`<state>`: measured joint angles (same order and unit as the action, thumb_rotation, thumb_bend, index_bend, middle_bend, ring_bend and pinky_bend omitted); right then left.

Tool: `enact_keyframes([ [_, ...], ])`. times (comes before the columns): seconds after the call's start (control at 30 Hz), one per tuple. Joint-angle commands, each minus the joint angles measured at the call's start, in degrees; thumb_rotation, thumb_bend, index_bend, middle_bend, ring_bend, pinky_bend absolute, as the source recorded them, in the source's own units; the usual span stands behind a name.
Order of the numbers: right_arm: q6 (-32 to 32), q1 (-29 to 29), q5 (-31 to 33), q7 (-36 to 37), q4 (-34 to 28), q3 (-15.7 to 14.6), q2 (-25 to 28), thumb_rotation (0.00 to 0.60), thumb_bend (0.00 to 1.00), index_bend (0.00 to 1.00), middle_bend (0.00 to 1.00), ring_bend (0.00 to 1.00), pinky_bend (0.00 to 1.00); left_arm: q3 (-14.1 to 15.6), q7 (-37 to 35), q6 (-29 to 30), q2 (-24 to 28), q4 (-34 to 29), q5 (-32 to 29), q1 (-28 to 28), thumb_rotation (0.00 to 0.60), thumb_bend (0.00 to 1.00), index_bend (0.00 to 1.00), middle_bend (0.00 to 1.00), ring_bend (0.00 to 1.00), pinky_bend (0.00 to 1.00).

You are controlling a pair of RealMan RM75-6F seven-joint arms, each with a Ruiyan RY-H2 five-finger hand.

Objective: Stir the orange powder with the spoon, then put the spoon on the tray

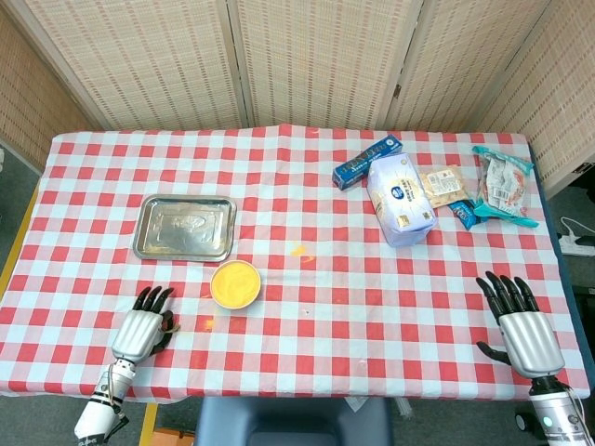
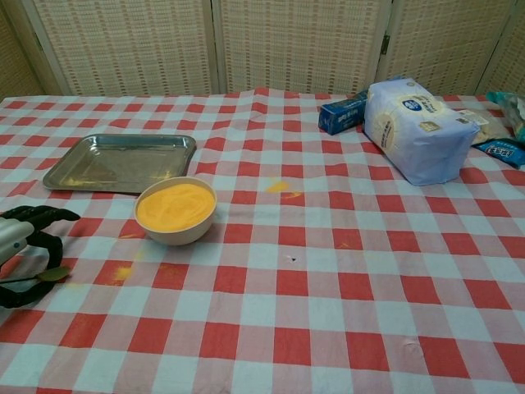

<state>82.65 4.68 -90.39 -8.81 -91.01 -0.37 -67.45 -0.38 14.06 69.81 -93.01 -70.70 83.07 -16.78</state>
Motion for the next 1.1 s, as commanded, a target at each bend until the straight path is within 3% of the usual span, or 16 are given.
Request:
enact_keyframes([
  [0.03, 0.05, -0.03, -0.04, -0.06, -0.02, -0.03, 0.00, 0.600, 0.03, 0.00, 0.00, 0.00, 0.00, -0.03, -0.29, 0.20, 0.13, -0.04, -0.01, 0.05, 0.600, 0.40, 0.62, 0.09, 0.00, 0.04],
  [0.37, 0.10, -0.02, -0.44, 0.03, -0.15, -0.23, 0.02, 0.600, 0.03, 0.00, 0.00, 0.00, 0.00, 0.47, -1.67, 4.82, 3.73, -3.87, 2.43, 1.38, 0.600, 0.44, 0.64, 0.10, 0.00, 0.04],
  [0.63, 0.14, 0.04, -1.06, 0.92, -0.43, -0.51, 0.48, 0.600, 0.03, 0.00, 0.00, 0.00, 0.00, -0.52, 4.34, 9.18, 10.24, -14.07, 5.76, 1.18, 0.600, 0.43, 0.64, 0.10, 0.00, 0.04],
  [0.83, 0.42, -0.03, -1.23, 2.05, -0.53, -0.52, 1.14, 0.600, 0.03, 0.00, 0.00, 0.00, 0.00, -3.04, 14.86, 3.74, 11.47, -23.04, 5.05, -3.47, 0.600, 0.43, 0.64, 0.10, 0.00, 0.04],
  [1.1, -0.18, 0.05, -0.51, 3.34, -0.36, -0.46, 1.79, 0.600, 0.03, 0.00, 0.00, 0.00, 0.00, -6.74, 25.01, -4.25, 6.37, -26.24, 0.67, -10.29, 0.600, 0.43, 0.62, 0.10, 0.00, 0.04],
])
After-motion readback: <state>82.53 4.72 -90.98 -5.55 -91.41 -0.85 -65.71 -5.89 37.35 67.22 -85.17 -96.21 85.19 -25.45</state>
